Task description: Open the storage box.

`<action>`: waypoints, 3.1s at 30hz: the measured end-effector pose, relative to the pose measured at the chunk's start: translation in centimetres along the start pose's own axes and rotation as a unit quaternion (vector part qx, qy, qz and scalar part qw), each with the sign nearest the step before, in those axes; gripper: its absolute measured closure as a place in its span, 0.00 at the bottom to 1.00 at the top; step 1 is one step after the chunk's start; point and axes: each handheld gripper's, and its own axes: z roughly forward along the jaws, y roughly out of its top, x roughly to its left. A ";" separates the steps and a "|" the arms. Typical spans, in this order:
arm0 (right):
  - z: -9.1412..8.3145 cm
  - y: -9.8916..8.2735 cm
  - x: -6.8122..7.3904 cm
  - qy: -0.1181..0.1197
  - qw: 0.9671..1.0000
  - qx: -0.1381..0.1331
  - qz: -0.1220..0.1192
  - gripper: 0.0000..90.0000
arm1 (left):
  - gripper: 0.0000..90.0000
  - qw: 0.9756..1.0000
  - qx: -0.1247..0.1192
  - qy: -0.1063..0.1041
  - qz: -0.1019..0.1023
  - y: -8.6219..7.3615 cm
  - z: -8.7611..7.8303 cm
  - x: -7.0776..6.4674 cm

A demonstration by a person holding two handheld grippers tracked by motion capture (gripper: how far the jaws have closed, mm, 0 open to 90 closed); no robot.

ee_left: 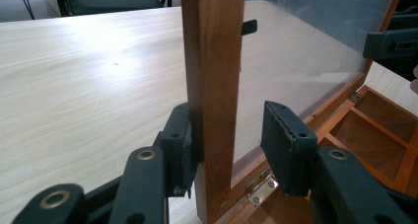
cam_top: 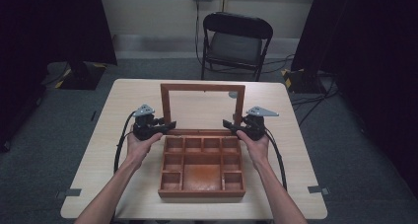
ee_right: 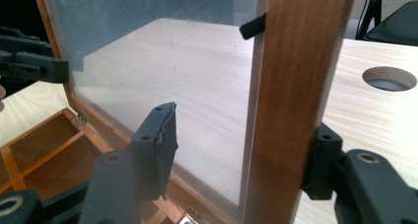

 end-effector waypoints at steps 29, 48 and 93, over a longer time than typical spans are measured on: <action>1.0 -0.7 -0.4 -0.041 0.999 0.021 0.017 0.37 | 0.60 0.999 0.011 -0.017 -0.042 -0.7 1.4 0.8; 1.0 -1.1 -0.5 -0.052 0.997 0.038 0.029 0.34 | 0.54 0.998 0.034 -0.012 -0.061 -0.5 2.3 0.9; 1.4 -2.7 -1.4 -0.053 0.994 0.069 0.069 0.26 | 0.46 0.992 0.065 -0.019 -0.105 -1.8 3.0 1.7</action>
